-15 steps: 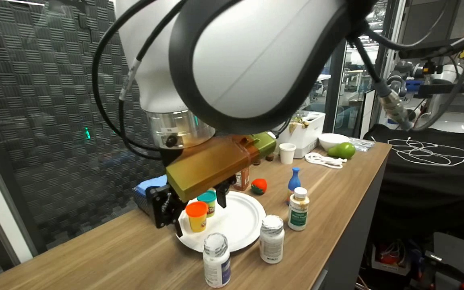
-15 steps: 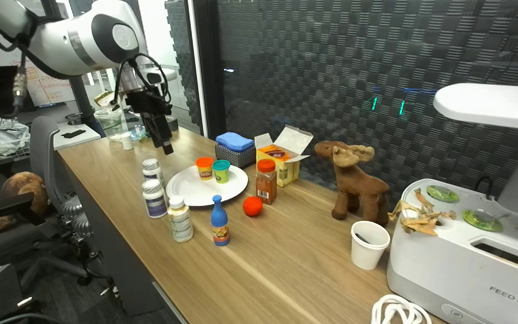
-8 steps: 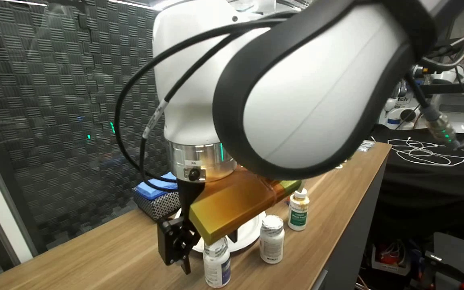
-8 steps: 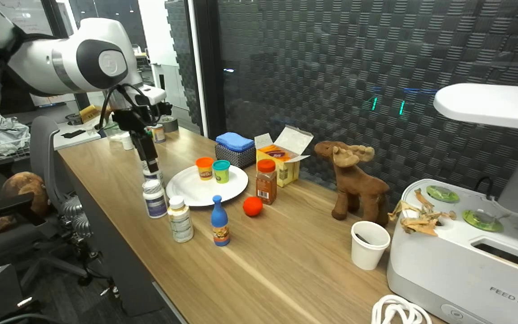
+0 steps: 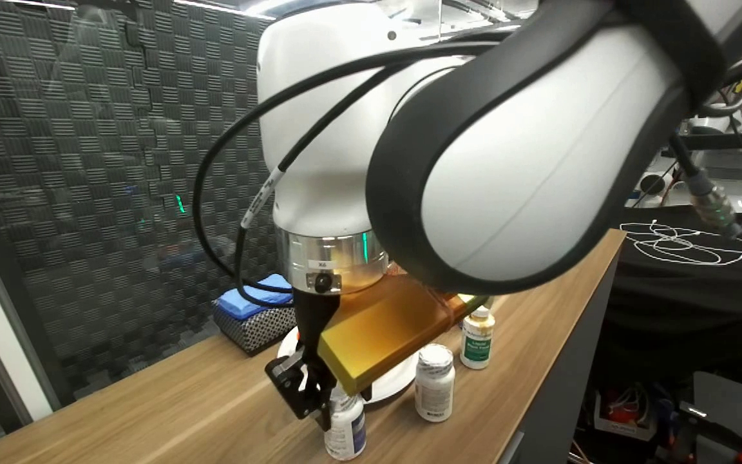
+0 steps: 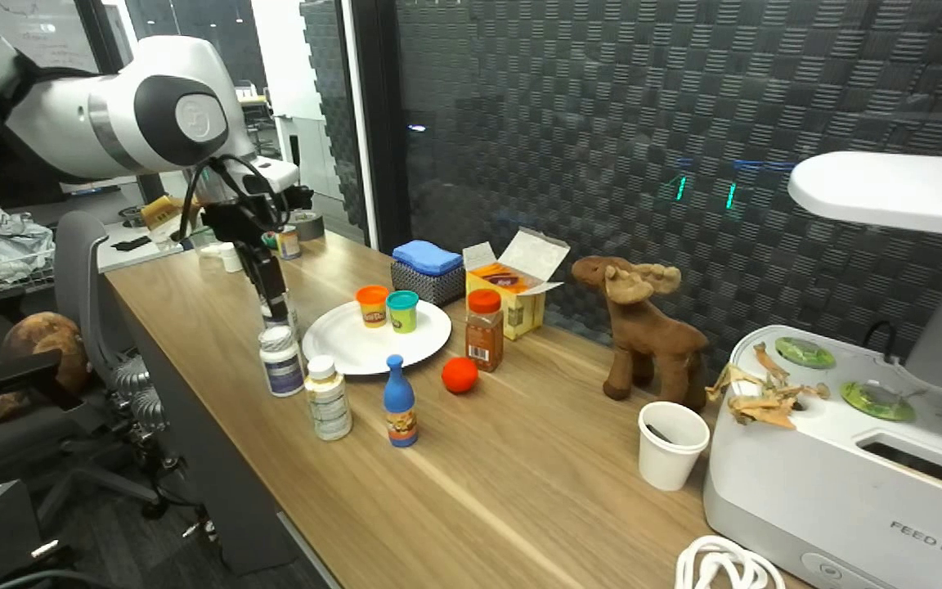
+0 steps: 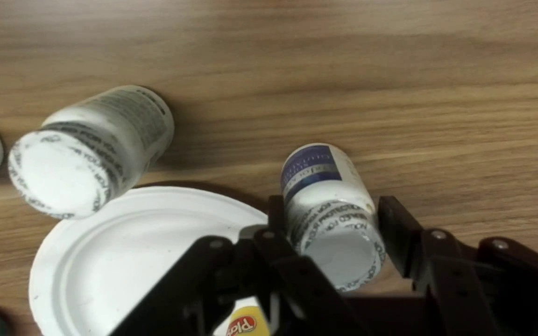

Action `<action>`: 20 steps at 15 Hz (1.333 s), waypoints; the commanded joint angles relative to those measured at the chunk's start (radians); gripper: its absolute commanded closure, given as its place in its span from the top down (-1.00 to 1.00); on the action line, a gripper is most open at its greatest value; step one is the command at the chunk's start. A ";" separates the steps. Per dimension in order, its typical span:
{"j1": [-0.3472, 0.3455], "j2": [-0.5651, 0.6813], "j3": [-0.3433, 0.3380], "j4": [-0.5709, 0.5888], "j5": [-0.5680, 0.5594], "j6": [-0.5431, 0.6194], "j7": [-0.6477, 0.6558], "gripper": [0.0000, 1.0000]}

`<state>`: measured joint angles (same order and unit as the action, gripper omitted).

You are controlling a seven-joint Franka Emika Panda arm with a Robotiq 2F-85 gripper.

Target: Put the bottles and orange plushie around the white plate on the white plate

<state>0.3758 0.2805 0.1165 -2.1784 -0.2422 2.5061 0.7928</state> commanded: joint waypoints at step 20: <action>-0.138 -0.023 -0.126 0.069 -0.117 0.003 0.107 -0.49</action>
<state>0.2484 0.2213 0.0035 -2.1621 -0.3355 2.5009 0.8522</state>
